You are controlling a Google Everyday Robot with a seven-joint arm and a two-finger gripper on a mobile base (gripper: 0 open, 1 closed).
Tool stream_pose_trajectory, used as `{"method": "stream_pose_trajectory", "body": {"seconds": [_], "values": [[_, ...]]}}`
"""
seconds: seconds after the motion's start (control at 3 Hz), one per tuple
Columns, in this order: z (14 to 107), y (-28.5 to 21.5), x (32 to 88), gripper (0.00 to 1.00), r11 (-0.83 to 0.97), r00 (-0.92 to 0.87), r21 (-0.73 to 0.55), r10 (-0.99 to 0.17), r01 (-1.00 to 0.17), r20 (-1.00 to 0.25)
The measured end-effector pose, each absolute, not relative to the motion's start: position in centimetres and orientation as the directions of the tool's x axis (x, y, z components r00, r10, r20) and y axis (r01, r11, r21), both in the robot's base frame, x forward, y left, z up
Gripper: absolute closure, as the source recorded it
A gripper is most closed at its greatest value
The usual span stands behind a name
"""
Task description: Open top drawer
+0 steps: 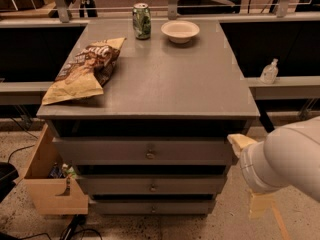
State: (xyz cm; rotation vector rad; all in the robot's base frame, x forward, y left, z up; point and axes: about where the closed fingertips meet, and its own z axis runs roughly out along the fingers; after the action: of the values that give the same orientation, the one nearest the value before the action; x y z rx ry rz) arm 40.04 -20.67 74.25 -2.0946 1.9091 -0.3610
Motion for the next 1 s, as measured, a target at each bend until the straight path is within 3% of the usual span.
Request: {"method": "stream_pose_trajectory", "body": {"seconds": [1.0], "values": [[68.7,-16.8,43.0,0.00,-0.155,0.161,-0.286,-0.987,-0.946,0.002]]}}
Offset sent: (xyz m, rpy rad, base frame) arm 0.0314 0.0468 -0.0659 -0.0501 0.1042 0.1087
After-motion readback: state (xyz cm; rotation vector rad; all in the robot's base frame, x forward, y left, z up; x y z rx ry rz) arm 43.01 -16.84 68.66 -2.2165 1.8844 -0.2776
